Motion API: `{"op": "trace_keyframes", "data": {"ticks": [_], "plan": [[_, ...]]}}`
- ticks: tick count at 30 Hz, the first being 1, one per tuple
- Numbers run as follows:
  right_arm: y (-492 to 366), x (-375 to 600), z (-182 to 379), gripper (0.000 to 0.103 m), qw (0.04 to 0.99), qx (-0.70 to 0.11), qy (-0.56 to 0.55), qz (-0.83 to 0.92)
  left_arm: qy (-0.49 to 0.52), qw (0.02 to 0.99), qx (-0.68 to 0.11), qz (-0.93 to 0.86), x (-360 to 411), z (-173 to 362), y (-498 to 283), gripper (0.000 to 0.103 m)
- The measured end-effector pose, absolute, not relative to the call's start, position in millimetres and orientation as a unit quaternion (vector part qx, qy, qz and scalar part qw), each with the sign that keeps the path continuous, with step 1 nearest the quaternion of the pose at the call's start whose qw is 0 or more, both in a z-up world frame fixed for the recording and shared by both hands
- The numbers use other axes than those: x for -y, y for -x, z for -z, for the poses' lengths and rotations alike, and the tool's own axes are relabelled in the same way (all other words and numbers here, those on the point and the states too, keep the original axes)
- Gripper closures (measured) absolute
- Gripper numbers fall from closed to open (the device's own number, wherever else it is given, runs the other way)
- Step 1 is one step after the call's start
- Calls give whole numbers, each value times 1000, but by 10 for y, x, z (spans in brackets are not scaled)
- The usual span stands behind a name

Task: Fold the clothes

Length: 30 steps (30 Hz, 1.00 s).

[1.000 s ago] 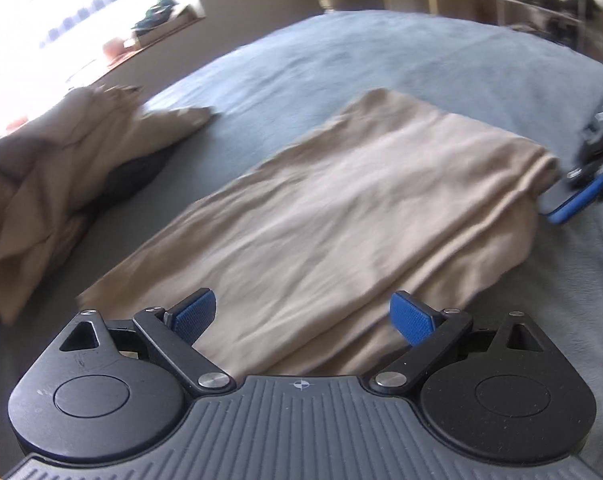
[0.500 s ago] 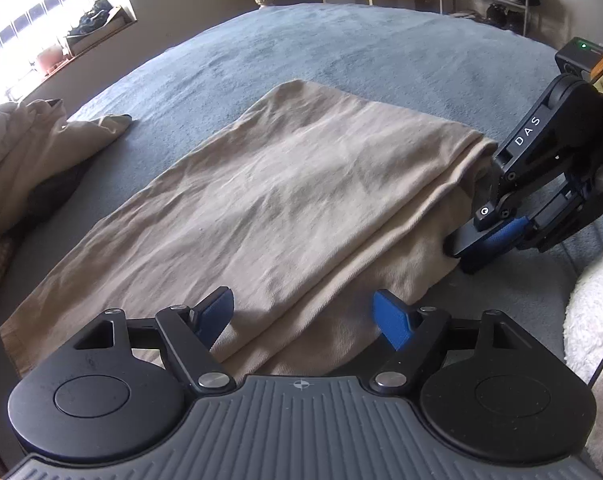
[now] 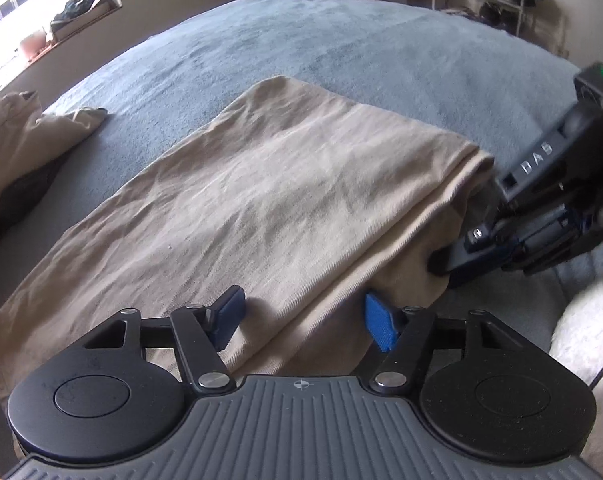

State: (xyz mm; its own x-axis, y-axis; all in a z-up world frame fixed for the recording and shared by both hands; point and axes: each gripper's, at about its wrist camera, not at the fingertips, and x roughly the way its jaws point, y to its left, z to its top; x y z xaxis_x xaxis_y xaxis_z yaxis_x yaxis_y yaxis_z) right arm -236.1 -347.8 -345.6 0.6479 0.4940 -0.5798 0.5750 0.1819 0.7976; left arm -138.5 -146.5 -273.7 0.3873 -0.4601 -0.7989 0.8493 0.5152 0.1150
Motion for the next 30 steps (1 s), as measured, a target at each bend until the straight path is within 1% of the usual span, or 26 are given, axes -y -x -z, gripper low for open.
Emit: {"op": "trace_keyframes", "data": {"ticks": [1, 7, 12, 14, 17, 18, 21, 22, 23, 25, 30], "plan": [[2363, 3477, 3432, 101, 648, -415, -638, 27, -258, 792, -367, 414, 1469, 2716, 1368, 39], [2310, 3503, 3229, 102, 672, -387, -631, -7, -222, 806, -373, 403, 1492, 2662, 1273, 40], [2211, 3474, 3146, 102, 680, -364, -635, -33, -208, 806, -377, 406, 1507, 2680, 1292, 53], [2132, 3455, 3163, 102, 680, -359, -638, -37, -202, 806, -379, 407, 1513, 2685, 1302, 67], [2027, 3445, 3198, 102, 681, -360, -636, -39, -198, 805, -379, 411, 1527, 2695, 1327, 79], [2007, 3436, 3199, 102, 682, -363, -634, -39, -205, 804, -375, 413, 1541, 2704, 1351, 80], [2041, 3464, 3198, 102, 683, -372, -628, -38, -223, 801, -363, 420, 1577, 2725, 1421, 81], [2070, 3481, 3196, 102, 682, -372, -628, -38, -228, 800, -359, 423, 1583, 2725, 1440, 80], [2098, 3497, 3194, 102, 682, -372, -629, -38, -231, 799, -358, 425, 1589, 2728, 1451, 77], [2142, 3542, 3195, 102, 681, -367, -632, -39, -235, 797, -358, 427, 1601, 2740, 1455, 75], [2161, 3575, 3210, 102, 684, -368, -628, -42, -247, 794, -359, 423, 1645, 2801, 1455, 75]]}}
